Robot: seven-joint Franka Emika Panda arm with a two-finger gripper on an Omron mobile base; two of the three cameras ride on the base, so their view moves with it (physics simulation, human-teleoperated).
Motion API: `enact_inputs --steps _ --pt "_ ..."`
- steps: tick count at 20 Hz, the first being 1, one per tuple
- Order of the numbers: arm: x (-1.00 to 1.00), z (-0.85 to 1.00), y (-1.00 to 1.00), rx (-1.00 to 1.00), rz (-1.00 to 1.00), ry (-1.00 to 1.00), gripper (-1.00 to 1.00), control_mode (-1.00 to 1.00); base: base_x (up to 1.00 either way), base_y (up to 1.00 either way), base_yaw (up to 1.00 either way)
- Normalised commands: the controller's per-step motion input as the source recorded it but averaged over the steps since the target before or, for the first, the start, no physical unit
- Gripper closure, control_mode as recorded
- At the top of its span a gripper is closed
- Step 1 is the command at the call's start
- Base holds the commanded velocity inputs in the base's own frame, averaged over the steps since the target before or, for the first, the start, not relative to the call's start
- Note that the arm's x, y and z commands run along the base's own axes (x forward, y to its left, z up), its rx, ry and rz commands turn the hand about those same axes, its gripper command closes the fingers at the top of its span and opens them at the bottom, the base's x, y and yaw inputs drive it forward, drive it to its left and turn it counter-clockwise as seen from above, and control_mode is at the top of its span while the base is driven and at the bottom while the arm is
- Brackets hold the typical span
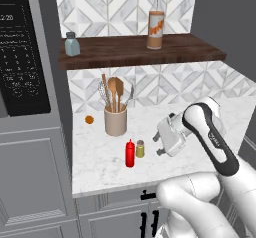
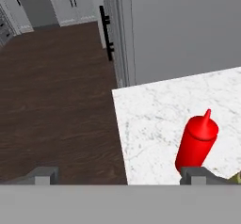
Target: Put the shaker and condiment bottle from the counter next to their counterparts in the cabinet.
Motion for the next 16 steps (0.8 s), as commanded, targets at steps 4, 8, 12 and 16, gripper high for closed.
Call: enact_inputs --steps 4,8,12,16 --pt "0.0 -0.03 0.0 0.02 0.0 0.0 -1.0 -1.0 0.0 0.0 0.0" --pt "0.04 0.0 0.01 0.0 -0.03 0.0 -1.0 -1.0 0.0 0.0 0.0" --pt "0.02 0.0 0.09 0.0 0.0 -0.04 -1.0 -1.0 0.0 0.0 0.0" --pt "0.01 0.0 0.14 0.0 0.0 -0.03 -1.0 -1.0 0.0 0.0 0.0"
